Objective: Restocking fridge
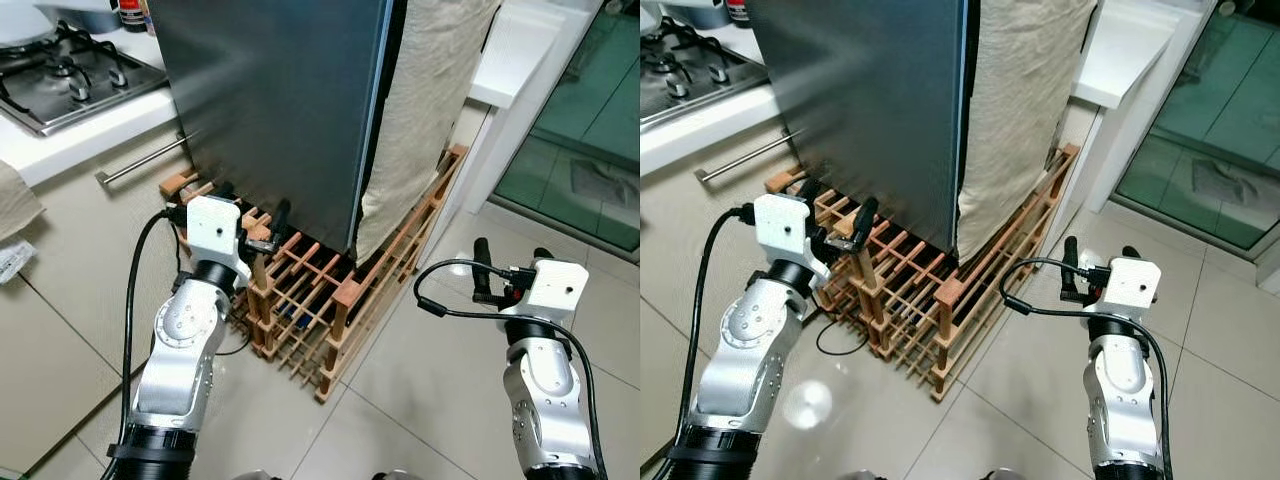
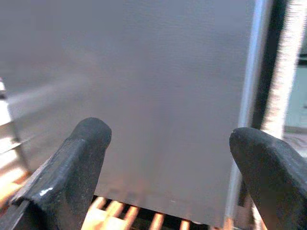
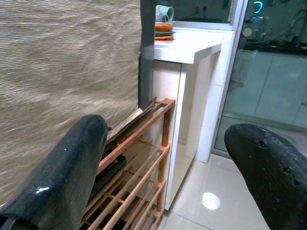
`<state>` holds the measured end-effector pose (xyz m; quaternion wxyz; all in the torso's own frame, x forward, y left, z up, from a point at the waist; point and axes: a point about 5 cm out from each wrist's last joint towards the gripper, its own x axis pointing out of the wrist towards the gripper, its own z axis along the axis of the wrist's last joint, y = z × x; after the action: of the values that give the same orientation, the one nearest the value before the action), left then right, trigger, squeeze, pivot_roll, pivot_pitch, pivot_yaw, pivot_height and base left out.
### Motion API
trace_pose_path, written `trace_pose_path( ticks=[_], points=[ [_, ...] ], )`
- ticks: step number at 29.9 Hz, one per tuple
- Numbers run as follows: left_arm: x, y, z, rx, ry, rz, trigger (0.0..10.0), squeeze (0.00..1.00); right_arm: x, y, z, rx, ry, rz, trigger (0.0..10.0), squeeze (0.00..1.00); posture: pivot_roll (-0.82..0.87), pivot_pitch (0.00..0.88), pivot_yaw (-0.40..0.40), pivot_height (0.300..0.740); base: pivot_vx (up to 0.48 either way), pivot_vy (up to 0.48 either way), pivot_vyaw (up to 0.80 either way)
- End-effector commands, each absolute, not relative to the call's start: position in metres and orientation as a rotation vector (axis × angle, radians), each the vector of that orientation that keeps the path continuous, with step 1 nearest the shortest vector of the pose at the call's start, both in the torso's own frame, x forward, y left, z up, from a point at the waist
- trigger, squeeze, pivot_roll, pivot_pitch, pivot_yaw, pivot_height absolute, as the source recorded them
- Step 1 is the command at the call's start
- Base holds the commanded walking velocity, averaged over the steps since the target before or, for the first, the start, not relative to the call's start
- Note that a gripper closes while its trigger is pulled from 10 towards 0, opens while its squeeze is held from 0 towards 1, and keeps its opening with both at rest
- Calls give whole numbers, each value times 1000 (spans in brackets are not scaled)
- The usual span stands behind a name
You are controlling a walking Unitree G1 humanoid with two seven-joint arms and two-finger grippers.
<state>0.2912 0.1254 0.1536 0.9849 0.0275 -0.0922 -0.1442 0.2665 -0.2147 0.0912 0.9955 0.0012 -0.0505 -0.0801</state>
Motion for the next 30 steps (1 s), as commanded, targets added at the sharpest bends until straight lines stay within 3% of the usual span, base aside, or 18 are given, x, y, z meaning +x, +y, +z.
trace_pose_path(
  ticks=[1, 7, 16, 23, 30],
  points=[
    [296, 121, 149, 74, -153, -303, 10000, 0, 271, -213, 91, -5, -88, -156, 10000, 0, -60, 0, 6, 735, 0, 0, 0],
    [307, 118, 149, 109, -113, -297, 10000, 0, 279, -208, 96, -5, -85, -135, 10000, 0, -74, 0, 9, 735, 0, 0, -736],
    [325, 107, 155, 29, -94, -268, 10000, 0, 287, -204, 100, -18, -83, -96, 10000, 0, -91, 12, 2, 735, 0, 0, -653],
    [337, 98, 173, -113, -110, -263, 10000, 0, 291, -202, 101, -18, -78, -88, 10000, 0, -95, 20, -5, 735, 0, 0, 0],
    [342, 74, 187, -191, -124, -365, 10000, 0, 294, -199, 101, -12, -76, -76, 10000, 0, -98, 19, -5, 735, 0, 0, 0]
  ],
)
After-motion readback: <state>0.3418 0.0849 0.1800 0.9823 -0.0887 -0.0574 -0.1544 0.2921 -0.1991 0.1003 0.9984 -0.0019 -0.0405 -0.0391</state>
